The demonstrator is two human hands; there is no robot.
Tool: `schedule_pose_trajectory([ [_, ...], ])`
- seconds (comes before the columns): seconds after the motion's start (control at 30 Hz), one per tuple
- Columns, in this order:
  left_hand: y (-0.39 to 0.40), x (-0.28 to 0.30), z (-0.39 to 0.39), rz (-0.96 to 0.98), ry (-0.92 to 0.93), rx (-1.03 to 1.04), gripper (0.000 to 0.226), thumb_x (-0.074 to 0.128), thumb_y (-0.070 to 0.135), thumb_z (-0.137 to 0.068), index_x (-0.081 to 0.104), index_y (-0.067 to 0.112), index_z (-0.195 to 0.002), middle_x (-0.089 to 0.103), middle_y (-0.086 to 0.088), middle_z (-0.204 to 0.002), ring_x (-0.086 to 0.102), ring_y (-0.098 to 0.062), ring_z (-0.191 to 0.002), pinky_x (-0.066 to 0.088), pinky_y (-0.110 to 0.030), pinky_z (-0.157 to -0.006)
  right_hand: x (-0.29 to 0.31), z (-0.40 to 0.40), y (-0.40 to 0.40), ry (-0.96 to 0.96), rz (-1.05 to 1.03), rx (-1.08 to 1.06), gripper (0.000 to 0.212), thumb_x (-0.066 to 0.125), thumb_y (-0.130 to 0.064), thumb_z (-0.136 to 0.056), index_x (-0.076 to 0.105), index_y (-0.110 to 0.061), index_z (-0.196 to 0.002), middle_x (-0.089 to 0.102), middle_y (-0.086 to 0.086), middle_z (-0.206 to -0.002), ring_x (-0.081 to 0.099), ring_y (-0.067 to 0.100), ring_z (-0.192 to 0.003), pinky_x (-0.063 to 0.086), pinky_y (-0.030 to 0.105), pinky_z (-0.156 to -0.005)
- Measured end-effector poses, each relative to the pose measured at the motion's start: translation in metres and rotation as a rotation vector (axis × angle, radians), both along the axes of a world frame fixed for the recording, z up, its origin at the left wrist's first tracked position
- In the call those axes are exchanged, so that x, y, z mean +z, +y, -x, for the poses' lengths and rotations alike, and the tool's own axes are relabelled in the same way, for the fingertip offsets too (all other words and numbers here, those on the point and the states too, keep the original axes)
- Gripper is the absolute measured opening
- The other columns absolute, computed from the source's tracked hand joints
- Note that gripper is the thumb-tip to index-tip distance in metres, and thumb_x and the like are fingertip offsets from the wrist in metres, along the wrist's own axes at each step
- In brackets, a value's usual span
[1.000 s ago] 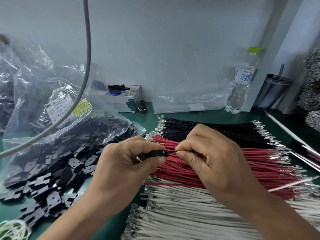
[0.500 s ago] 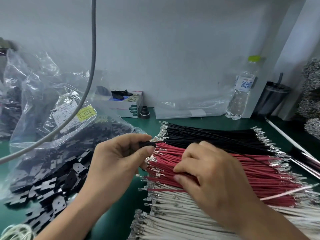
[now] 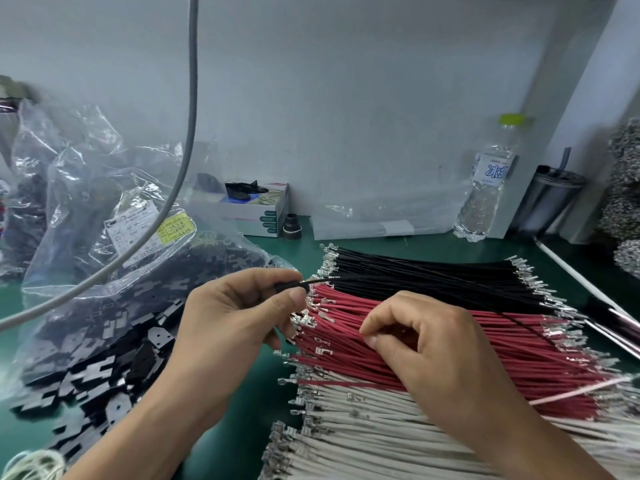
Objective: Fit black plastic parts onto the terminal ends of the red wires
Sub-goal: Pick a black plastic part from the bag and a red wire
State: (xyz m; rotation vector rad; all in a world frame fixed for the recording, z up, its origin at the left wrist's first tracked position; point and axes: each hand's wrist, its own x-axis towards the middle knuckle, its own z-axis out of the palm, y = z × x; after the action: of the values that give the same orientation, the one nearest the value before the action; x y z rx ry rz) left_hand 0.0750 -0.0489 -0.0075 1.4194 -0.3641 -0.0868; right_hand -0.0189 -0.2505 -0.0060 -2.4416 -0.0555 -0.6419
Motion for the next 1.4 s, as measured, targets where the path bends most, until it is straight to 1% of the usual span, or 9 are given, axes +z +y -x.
schedule_pose_trajectory([
  [0.1, -0.001, 0.002, 0.002, 0.039, 0.051, -0.053, 0.036, 0.084, 0.026, -0.060, 0.082, 0.012, -0.093, 0.075, -0.020, -0.080, 0.060, -0.019, -0.053, 0.050, -0.024, -0.047, 0.003, 0.001, 0.000, -0.042, -0.030, 0.061, 0.026, 0.069, -0.007, -0.092, 0.073, -0.032, -0.098, 0.063, -0.019, -0.094, 0.063, 0.002, -0.094, 0.046, 0.010, -0.075],
  [0.2, 0.000, 0.003, 0.004, 0.069, 0.083, -0.137, 0.035, 0.082, 0.024, -0.066, 0.082, 0.009, -0.097, 0.073, -0.021, -0.079, 0.058, -0.021, -0.053, 0.050, -0.026, -0.048, 0.005, 0.003, 0.002, -0.128, -0.050, 0.096, 0.024, 0.061, -0.015, -0.097, 0.074, -0.030, -0.110, 0.059, -0.014, -0.094, 0.062, 0.009, -0.090, 0.044, 0.010, -0.074],
  [0.3, -0.001, 0.003, 0.006, 0.087, 0.090, -0.189, 0.031, 0.079, 0.022, -0.071, 0.081, 0.006, -0.097, 0.072, -0.020, -0.077, 0.057, -0.021, -0.053, 0.050, -0.025, -0.049, 0.007, 0.004, 0.005, -0.193, -0.087, 0.091, 0.018, 0.062, -0.027, -0.093, 0.077, -0.030, -0.103, 0.059, -0.012, -0.088, 0.062, 0.013, -0.084, 0.045, 0.014, -0.068],
  [0.63, 0.001, 0.005, 0.006, 0.111, 0.167, -0.285, 0.034, 0.085, 0.022, -0.071, 0.080, 0.003, -0.098, 0.072, -0.019, -0.075, 0.057, -0.018, -0.052, 0.051, -0.024, -0.051, 0.009, 0.004, 0.009, -0.279, -0.030, 0.029, 0.017, 0.061, -0.029, -0.094, 0.077, -0.025, -0.099, 0.058, -0.014, -0.089, 0.062, 0.012, -0.082, 0.049, 0.026, -0.065],
  [0.87, 0.000, 0.001, 0.004, 0.154, 0.234, -0.345, 0.036, 0.084, 0.027, -0.078, 0.078, 0.000, -0.102, 0.071, -0.016, -0.075, 0.059, -0.017, -0.054, 0.052, -0.024, -0.051, 0.010, 0.006, 0.009, -0.315, 0.029, 0.008, 0.017, 0.062, -0.029, -0.094, 0.077, -0.024, -0.100, 0.057, -0.014, -0.088, 0.060, 0.010, -0.078, 0.049, 0.023, -0.062],
  [0.97, 0.002, 0.000, 0.003, 0.159, 0.246, -0.377, 0.031, 0.081, 0.024, -0.082, 0.078, 0.001, -0.103, 0.070, -0.013, -0.076, 0.060, -0.015, -0.055, 0.052, -0.023, -0.051, 0.010, 0.006, 0.009, -0.338, 0.077, -0.009, 0.019, 0.062, -0.030, -0.095, 0.078, -0.022, -0.099, 0.056, -0.013, -0.088, 0.058, 0.008, -0.073, 0.048, 0.021, -0.059],
  [1.07, 0.003, 0.000, 0.002, 0.157, 0.258, -0.405, 0.039, 0.081, 0.029, -0.078, 0.077, 0.001, -0.105, 0.069, -0.012, -0.075, 0.059, -0.015, -0.055, 0.052, -0.023, -0.051, 0.010, 0.006, 0.009, -0.365, 0.158, -0.013, 0.022, 0.060, -0.031, -0.097, 0.079, -0.019, -0.099, 0.057, -0.009, -0.088, 0.056, 0.009, -0.067, 0.049, 0.025, -0.054],
  [1.2, 0.003, 0.002, 0.002, 0.153, 0.282, -0.410, 0.043, 0.082, 0.030, -0.075, 0.077, 0.000, -0.105, 0.067, -0.013, -0.072, 0.058, -0.016, -0.051, 0.051, -0.024, -0.049, 0.010, 0.007, 0.004, -0.417, 0.322, -0.027, 0.014, 0.067, -0.017, -0.094, 0.079, -0.013, -0.101, 0.058, -0.001, -0.083, 0.053, 0.015, -0.065, 0.048, 0.033, -0.047],
  [1.4, 0.002, 0.004, 0.005, 0.124, 0.337, -0.413, 0.033, 0.084, 0.026, -0.080, 0.078, 0.000, -0.100, 0.064, -0.012, -0.067, 0.055, -0.015, -0.047, 0.049, -0.023, -0.046, 0.012, 0.008, 0.003, -0.516, 0.515, -0.006, 0.023, 0.055, -0.012, -0.100, 0.077, -0.006, -0.099, 0.059, 0.005, -0.082, 0.049, 0.019, -0.067, 0.042, 0.034, -0.042],
])
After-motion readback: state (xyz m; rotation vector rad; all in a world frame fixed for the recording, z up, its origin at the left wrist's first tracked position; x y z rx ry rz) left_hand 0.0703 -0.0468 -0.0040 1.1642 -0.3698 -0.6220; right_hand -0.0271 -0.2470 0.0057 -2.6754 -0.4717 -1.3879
